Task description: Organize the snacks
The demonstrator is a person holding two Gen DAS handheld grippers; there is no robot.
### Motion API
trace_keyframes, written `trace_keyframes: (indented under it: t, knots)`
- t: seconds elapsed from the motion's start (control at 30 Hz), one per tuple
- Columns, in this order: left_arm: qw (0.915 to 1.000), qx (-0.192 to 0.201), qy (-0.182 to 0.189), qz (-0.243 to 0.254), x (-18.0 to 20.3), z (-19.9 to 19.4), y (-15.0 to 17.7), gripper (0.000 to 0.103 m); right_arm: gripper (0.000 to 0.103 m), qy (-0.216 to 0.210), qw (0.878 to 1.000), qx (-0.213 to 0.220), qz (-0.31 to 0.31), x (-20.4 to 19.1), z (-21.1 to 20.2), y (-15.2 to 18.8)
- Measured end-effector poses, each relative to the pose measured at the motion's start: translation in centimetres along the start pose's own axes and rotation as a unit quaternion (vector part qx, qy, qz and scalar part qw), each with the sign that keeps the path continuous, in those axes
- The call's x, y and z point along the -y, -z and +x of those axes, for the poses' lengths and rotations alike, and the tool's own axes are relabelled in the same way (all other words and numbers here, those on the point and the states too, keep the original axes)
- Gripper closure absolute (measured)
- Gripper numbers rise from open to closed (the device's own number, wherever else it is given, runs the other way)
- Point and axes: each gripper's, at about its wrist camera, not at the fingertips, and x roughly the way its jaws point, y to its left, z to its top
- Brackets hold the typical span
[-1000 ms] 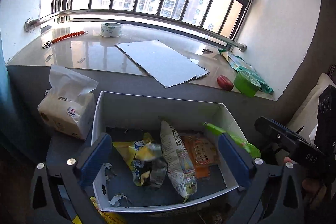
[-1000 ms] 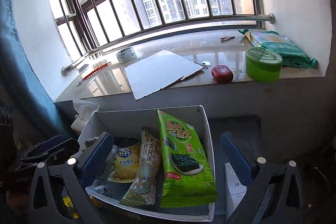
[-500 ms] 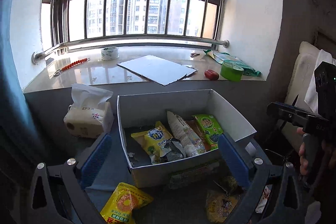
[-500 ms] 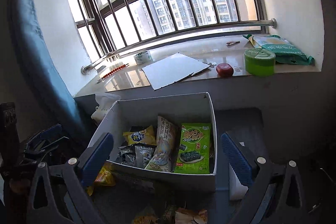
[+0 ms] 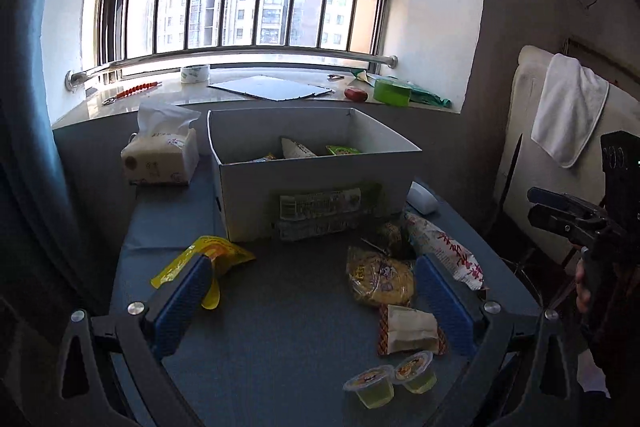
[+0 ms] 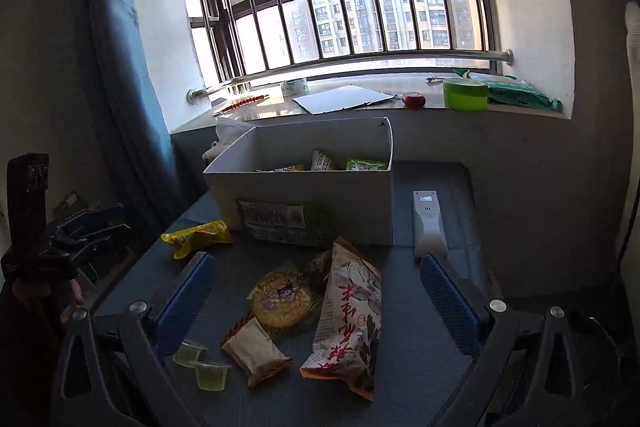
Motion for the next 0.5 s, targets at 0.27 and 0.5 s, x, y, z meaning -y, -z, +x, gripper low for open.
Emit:
trace_keyframes:
  t: [0.27, 0.5]
  knots:
    - [0.9995, -0.020, 0.015, -0.022, 1.9, -0.8, 4.5, 0.000, 0.000, 0.029, 0.996, -0.019, 0.076, 3.4, -1.6, 5.3]
    - [0.9992, -0.027, 0.026, -0.015, 3.4, -0.2, 4.8, 0.000, 0.000, 0.041, 0.996, -0.031, 0.078, 4.1, -0.4, 5.3]
